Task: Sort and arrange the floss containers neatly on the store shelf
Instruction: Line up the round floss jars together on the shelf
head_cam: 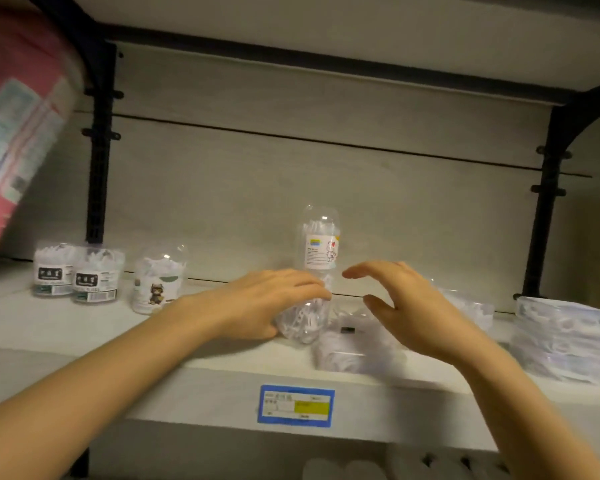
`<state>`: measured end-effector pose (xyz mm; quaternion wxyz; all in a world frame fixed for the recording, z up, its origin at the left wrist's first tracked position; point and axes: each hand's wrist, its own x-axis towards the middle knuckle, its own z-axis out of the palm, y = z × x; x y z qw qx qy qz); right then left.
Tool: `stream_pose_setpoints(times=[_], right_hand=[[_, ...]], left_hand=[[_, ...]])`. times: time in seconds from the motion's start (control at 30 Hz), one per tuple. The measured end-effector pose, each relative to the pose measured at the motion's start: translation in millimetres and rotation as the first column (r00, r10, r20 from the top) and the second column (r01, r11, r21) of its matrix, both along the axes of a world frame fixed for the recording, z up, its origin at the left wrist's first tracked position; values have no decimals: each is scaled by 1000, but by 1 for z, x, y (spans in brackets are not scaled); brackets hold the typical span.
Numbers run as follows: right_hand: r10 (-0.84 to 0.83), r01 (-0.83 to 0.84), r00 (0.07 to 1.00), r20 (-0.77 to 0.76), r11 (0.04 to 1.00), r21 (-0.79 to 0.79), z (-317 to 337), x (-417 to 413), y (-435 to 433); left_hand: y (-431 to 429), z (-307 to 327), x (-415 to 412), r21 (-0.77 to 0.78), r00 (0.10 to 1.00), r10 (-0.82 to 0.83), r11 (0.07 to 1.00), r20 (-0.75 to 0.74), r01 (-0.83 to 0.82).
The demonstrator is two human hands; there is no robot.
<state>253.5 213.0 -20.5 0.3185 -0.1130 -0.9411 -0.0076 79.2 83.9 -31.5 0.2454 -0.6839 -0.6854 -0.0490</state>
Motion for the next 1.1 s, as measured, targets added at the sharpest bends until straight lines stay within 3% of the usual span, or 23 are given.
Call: stream_pose_setpoints(times=[0.1, 0.17, 0.27, 0.37, 0.43, 0.6, 0.7, 0.8, 0.93, 1.1], right_hand=[[85, -86, 994, -69, 996, -20, 2, 9, 7], [126, -135, 985, -116, 988, -69, 4, 10, 11], [223, -259, 957, -186, 944, -203, 6, 7, 10], [352, -390, 921, -169, 839, -379, 7, 2, -4], [409, -432, 899, -159, 768, -473, 6, 0, -14], [509, -524, 833, -216, 603, -601, -1, -1, -25], [525, -530, 821, -225, 552, -644, -2, -2, -28], [482, -502, 851, -209, 626, -597, 0, -4, -34], [415, -507, 859, -301, 775, -378, 15, -18, -49], [427, -540, 835, -347, 756, -369, 22, -41, -69]], left_hand=[[1, 9, 1, 67, 999, 29, 997, 35, -31], [-9, 23, 3, 169, 966, 3, 984, 258, -48], [-28, 47, 8, 229, 797, -69, 970, 600, -88], [-37, 60, 15, 173, 637, -94, 983, 765, -63], [-39, 62, 20, 161, 597, -106, 986, 795, -39], [-42, 55, 26, 166, 603, -90, 983, 793, -72], [-44, 51, 27, 185, 599, -84, 977, 796, -109], [-45, 50, 30, 212, 610, -76, 965, 789, -153], [-55, 56, 41, 318, 678, -103, 927, 728, -200], [-95, 57, 32, 347, 708, -81, 907, 701, -239]])
